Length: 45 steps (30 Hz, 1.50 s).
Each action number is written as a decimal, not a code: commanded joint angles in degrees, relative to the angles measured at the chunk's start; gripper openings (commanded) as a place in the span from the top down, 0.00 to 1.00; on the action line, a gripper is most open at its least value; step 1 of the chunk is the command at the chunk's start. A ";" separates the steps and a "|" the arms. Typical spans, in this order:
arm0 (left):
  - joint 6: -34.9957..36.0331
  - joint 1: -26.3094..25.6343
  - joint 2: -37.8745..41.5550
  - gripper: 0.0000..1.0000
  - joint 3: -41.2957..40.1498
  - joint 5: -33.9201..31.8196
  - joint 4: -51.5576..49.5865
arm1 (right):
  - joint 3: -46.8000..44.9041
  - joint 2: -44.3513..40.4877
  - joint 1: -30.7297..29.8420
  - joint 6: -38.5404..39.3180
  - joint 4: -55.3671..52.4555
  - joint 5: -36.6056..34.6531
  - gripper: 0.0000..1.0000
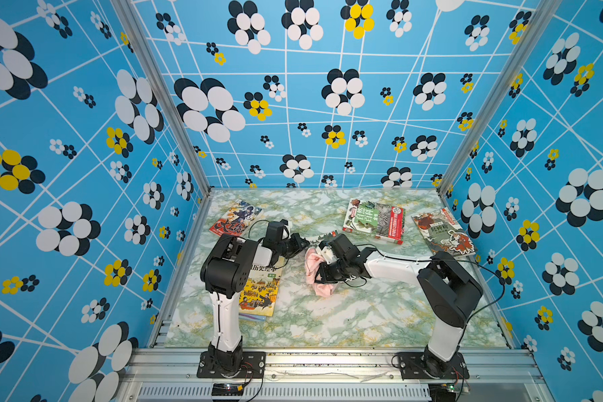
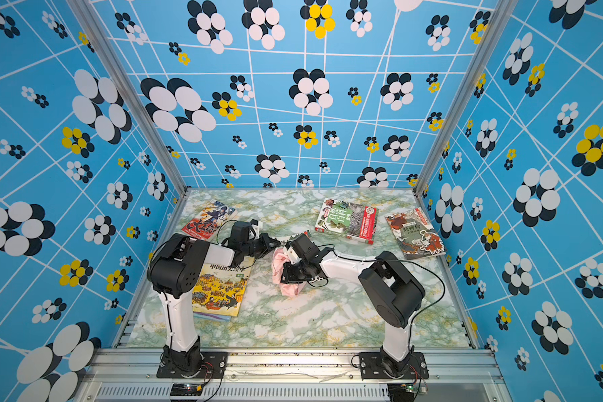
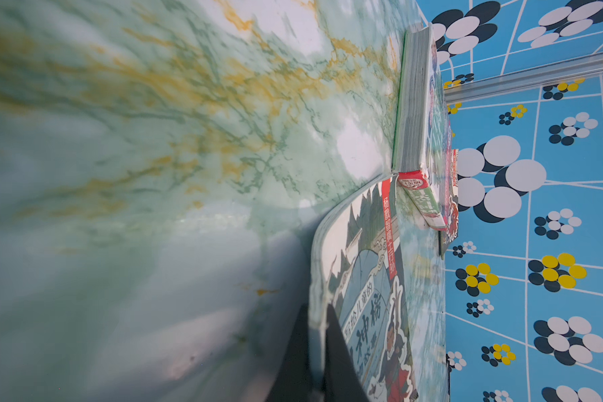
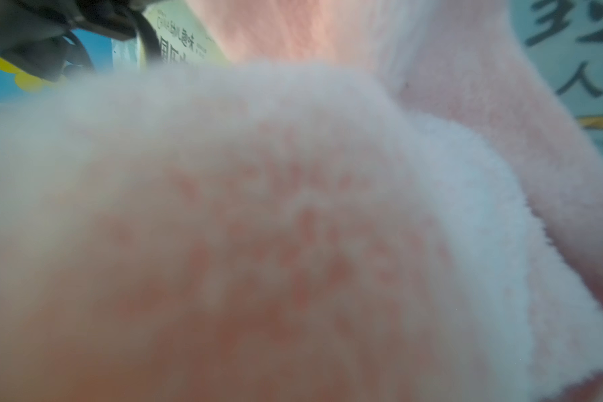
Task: Wipe the cover of the book
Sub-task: Wipe the dirt from the cover of the book.
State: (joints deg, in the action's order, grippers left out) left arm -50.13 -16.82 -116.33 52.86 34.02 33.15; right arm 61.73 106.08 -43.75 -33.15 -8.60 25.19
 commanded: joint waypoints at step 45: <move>2.38 -2.90 0.58 1.00 -0.85 8.73 -2.21 | -9.54 9.19 15.55 -17.02 26.99 -7.55 1.00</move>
State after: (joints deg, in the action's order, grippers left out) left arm -49.30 -18.61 -117.10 52.75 37.65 33.61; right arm 57.47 115.83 -30.35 -50.00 25.28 27.11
